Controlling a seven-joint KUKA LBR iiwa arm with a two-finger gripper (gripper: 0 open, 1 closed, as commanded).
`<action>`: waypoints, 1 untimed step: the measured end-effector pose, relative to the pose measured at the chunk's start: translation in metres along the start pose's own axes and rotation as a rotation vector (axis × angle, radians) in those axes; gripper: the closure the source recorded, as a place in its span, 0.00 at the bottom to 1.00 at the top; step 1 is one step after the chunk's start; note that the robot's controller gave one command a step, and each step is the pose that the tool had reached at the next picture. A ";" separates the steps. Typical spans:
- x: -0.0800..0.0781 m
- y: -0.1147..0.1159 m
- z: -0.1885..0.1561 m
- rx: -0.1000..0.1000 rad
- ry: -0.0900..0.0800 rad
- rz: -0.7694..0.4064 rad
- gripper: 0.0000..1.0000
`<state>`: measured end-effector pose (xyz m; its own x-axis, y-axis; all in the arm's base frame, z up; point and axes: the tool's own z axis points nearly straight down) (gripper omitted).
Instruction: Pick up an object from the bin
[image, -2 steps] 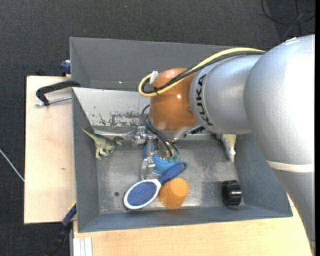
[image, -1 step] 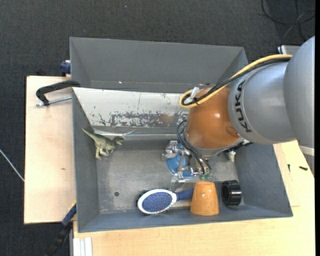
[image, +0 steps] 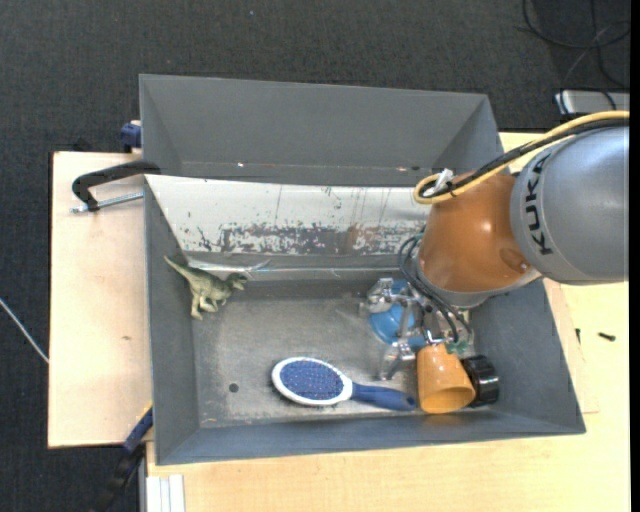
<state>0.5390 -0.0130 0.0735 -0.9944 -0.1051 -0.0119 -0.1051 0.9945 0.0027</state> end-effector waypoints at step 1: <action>-0.042 -0.087 -0.006 0.003 0.002 -0.094 0.00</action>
Offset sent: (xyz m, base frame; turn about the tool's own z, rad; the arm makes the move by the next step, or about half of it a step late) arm 0.0482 -0.0801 0.0042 -0.0996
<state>0.5902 -0.0953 0.0801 -0.9801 -0.1983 -0.0102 -0.1983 0.9801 -0.0019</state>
